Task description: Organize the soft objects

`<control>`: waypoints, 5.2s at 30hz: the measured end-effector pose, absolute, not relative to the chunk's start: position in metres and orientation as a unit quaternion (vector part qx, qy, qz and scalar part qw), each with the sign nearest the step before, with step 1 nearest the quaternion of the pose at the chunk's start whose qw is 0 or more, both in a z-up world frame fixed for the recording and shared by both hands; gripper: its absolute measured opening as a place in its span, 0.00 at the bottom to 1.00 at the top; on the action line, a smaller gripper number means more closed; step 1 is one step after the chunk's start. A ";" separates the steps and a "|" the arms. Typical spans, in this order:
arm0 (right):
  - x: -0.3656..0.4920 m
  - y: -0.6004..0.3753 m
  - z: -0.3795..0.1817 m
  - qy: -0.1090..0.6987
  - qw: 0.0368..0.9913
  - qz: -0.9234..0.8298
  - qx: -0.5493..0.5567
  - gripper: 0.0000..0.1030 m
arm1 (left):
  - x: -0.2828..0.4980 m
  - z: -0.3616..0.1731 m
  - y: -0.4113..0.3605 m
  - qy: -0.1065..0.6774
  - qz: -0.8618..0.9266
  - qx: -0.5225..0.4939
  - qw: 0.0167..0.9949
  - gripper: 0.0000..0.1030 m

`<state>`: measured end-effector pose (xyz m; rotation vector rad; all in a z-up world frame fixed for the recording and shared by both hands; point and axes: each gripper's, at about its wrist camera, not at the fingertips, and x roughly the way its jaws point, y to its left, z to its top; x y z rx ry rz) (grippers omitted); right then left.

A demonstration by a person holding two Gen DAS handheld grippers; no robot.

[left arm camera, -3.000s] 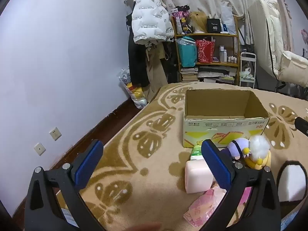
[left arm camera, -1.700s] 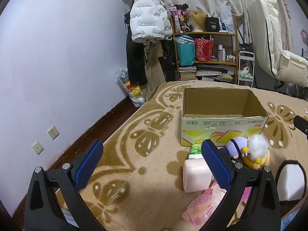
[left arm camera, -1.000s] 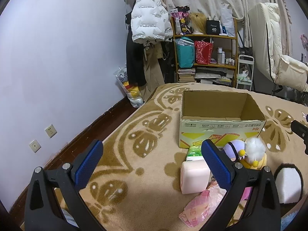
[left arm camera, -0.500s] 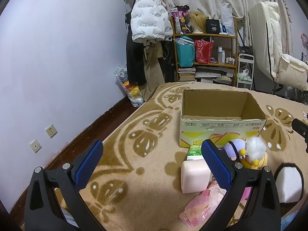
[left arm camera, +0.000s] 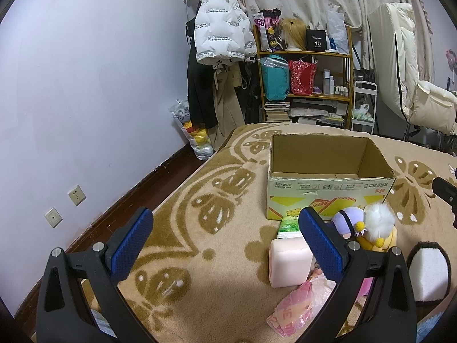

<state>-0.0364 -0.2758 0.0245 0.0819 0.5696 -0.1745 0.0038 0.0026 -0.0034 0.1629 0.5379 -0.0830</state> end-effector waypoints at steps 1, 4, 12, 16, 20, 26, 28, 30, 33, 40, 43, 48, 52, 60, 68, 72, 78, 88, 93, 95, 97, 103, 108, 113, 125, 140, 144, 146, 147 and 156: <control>-0.037 -0.276 0.024 0.280 0.955 -0.086 0.040 1.00 | 0.004 -0.004 0.003 0.266 -0.041 0.080 0.960 0.98; -0.037 -0.276 0.025 0.280 0.955 -0.086 0.040 1.00 | 0.004 -0.003 0.002 0.265 -0.041 0.081 0.960 0.98; -0.036 -0.275 0.023 0.286 0.954 -0.087 0.036 1.00 | 0.008 -0.007 -0.001 0.277 -0.053 0.087 0.955 0.98; -0.032 -0.277 0.017 0.298 0.950 -0.085 0.040 1.00 | 0.013 -0.009 -0.004 0.283 -0.058 0.090 0.953 0.98; -0.022 -0.283 0.012 0.310 0.946 -0.073 0.057 1.00 | 0.023 -0.012 -0.008 0.296 -0.054 0.093 0.949 0.98; -0.004 -0.288 0.004 0.320 0.940 -0.057 0.099 1.00 | 0.043 -0.020 -0.014 0.325 -0.068 0.086 0.939 0.98; 0.002 -0.287 0.000 0.326 0.938 -0.056 0.099 1.00 | 0.049 -0.023 -0.016 0.331 -0.072 0.083 0.937 0.98; 0.009 -0.285 -0.004 0.334 0.936 -0.049 0.101 1.00 | 0.056 -0.027 -0.020 0.339 -0.074 0.084 0.934 0.98; 0.019 -0.282 -0.011 0.345 0.932 -0.040 0.102 1.00 | 0.065 -0.035 -0.028 0.354 -0.081 0.089 0.927 0.98; 0.040 -0.281 -0.023 0.368 0.924 -0.023 0.102 1.00 | 0.079 -0.053 -0.040 0.386 -0.095 0.099 0.912 0.98; 0.048 -0.282 -0.031 0.381 0.918 -0.015 0.107 1.00 | 0.083 -0.061 -0.041 0.401 -0.102 0.095 0.906 0.98; 0.058 -0.280 -0.044 0.406 0.908 -0.001 0.107 0.97 | 0.086 -0.077 -0.047 0.424 -0.113 0.104 0.893 0.98; 0.062 -0.278 -0.056 0.426 0.898 0.003 0.113 0.94 | 0.086 -0.089 -0.057 0.436 -0.121 0.122 0.884 0.97; 0.065 -0.273 -0.074 0.464 0.877 0.024 0.123 0.73 | 0.087 -0.110 -0.061 0.476 -0.129 0.123 0.861 0.84; 0.067 -0.271 -0.085 0.488 0.864 0.034 0.122 0.60 | 0.089 -0.123 -0.060 0.498 -0.141 0.118 0.847 0.54; 0.067 -0.271 -0.087 0.492 0.862 0.036 0.115 0.50 | 0.086 -0.123 -0.061 0.496 -0.144 0.122 0.848 0.47; 0.066 -0.275 -0.085 0.487 0.865 0.039 0.114 0.42 | 0.079 -0.111 -0.057 0.489 -0.140 0.110 0.854 0.43; 0.046 -0.271 -0.054 0.438 0.891 0.044 0.108 0.38 | 0.055 -0.072 -0.042 0.420 -0.109 0.109 0.894 0.42; 0.035 -0.272 -0.032 0.400 0.909 0.044 0.109 0.38 | 0.051 -0.052 -0.031 0.385 -0.080 0.104 0.913 0.42; 0.032 -0.273 -0.025 0.388 0.914 0.042 0.111 0.38 | 0.051 -0.045 -0.029 0.373 -0.072 0.106 0.919 0.42; 0.027 -0.276 -0.017 0.375 0.919 0.041 0.112 0.38 | 0.051 -0.036 -0.026 0.358 -0.063 0.103 0.926 0.43; 0.018 -0.279 0.014 0.333 0.935 0.034 0.116 0.38 | 0.054 -0.002 -0.027 0.314 -0.091 0.089 0.941 0.43; 0.023 -0.280 0.030 0.309 0.945 0.024 0.108 0.38 | 0.068 0.020 -0.040 0.285 -0.096 0.096 0.949 0.43; 0.036 -0.281 0.036 0.304 0.948 0.022 0.094 0.38 | 0.089 0.031 -0.047 0.268 -0.100 0.088 0.954 0.43; 0.076 -0.277 0.036 0.293 0.954 0.035 0.050 0.38 | 0.140 0.035 -0.066 0.258 -0.121 0.077 0.955 0.44; 0.123 -0.285 -0.003 0.302 0.950 0.054 0.058 0.39 | 0.183 -0.015 -0.093 0.332 -0.170 0.080 0.924 0.47; 0.129 -0.293 -0.020 0.323 0.942 0.053 0.070 0.39 | 0.186 -0.030 -0.104 0.347 -0.175 0.092 0.917 0.47; 0.131 -0.296 -0.024 0.329 0.940 0.055 0.078 0.40 | 0.186 -0.036 -0.110 0.355 -0.178 0.099 0.912 0.48; 0.131 -0.298 -0.025 0.331 0.939 0.055 0.080 0.42 | 0.186 -0.039 -0.112 0.358 -0.178 0.104 0.911 0.50; 0.130 -0.304 -0.025 0.337 0.936 0.056 0.091 0.46 | 0.176 -0.036 -0.108 0.325 -0.151 0.118 0.926 0.85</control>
